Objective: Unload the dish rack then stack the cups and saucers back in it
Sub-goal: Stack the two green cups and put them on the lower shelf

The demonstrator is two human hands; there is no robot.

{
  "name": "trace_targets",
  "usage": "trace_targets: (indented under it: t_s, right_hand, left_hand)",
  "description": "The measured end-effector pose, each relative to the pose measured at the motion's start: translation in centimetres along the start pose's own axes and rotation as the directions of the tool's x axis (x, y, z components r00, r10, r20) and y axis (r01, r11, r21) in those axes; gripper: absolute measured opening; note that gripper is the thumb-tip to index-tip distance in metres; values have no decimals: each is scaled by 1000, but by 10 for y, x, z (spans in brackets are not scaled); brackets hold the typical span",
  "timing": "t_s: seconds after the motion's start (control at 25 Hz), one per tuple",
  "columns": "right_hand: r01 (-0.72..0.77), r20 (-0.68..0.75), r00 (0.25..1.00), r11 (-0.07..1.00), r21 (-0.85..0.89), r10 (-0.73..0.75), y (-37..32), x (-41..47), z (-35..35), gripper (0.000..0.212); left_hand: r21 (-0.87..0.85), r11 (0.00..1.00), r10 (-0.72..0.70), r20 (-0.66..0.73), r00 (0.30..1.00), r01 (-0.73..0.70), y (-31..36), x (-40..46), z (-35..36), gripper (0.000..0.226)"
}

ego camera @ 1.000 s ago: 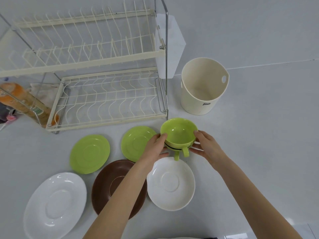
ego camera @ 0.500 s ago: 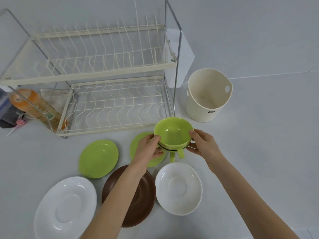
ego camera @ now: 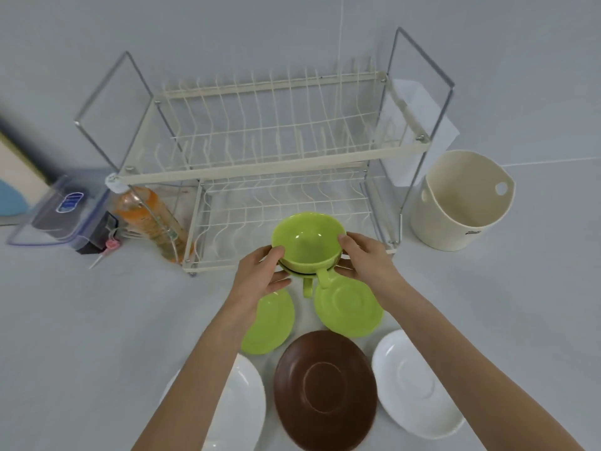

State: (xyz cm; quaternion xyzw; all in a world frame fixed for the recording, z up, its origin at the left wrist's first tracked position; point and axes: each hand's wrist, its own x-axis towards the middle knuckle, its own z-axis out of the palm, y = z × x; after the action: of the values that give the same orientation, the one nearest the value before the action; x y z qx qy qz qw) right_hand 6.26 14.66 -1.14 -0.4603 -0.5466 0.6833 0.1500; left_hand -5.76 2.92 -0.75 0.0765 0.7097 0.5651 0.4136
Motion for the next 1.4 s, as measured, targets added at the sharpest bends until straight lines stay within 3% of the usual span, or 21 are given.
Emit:
trace_targets:
  t_s: [0.2,0.52,0.8,1.04,1.2,1.4]
  right_hand:
    - [-26,34,999,999,-18,27,-11,36,67,36]
    - [-22,23,999,999,-36,23,-32,93,131,36]
    - [8,-32,999,998,-60,-10,-39,123,151,32]
    - [-1,0,1000,995,-99,1,-43,126,154,40]
    - [-46,53,997,996,-76,50,-46,122,152,31]
    - [-25,149,988,991,-135,45,-46,109,146,48]
  left_hand:
    - [-7,1000,-3,-53,999,2,16,37,-57,27]
    - [-90,995,-54,-133,990,42,33,104,-100,22]
    - [-153,988,-52,-189,981,23,34,133,-102,40]
    - [-156,986,-80,-196,977,49,32,135,-98,43]
    - [-148,986,-100,-169,980,75,34,131,-99,43]
    - [-91,994,-77,-147,986,65,37,120,-101,45]
